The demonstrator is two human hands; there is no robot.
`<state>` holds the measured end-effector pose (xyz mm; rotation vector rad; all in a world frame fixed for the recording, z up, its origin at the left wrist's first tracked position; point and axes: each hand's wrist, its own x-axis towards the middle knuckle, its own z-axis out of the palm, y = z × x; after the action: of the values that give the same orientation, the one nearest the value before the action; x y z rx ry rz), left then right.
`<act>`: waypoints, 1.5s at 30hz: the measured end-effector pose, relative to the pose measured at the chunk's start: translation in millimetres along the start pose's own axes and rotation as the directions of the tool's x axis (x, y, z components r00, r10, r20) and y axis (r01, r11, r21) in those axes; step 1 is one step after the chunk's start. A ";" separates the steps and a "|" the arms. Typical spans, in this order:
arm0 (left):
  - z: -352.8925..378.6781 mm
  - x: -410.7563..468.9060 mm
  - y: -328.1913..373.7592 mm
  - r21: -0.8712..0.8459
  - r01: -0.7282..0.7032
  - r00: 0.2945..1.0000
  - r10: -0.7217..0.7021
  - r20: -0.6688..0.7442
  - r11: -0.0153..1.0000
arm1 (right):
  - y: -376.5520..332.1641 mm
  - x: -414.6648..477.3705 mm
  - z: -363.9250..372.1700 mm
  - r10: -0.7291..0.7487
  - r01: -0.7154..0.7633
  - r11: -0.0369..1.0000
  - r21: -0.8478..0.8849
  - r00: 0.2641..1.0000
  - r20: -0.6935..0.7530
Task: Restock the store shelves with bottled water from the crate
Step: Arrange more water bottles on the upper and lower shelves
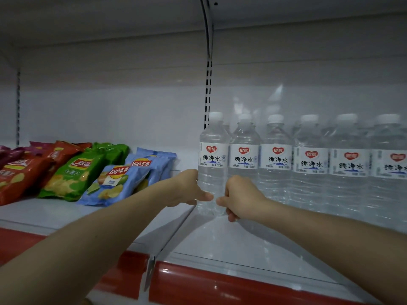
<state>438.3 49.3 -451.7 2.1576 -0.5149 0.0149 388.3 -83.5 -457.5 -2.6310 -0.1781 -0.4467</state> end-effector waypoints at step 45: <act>84.5 -236.8 -19.9 -0.173 -0.381 0.854 0.274 -0.442 0.908 | -1.2 -187.4 25.9 -0.495 0.555 0.819 0.144 0.812 -0.311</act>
<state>214.6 78.2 -564.3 1.7233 -0.5978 0.5546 219.4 -79.5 -542.6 -2.2349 -0.8407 -0.8943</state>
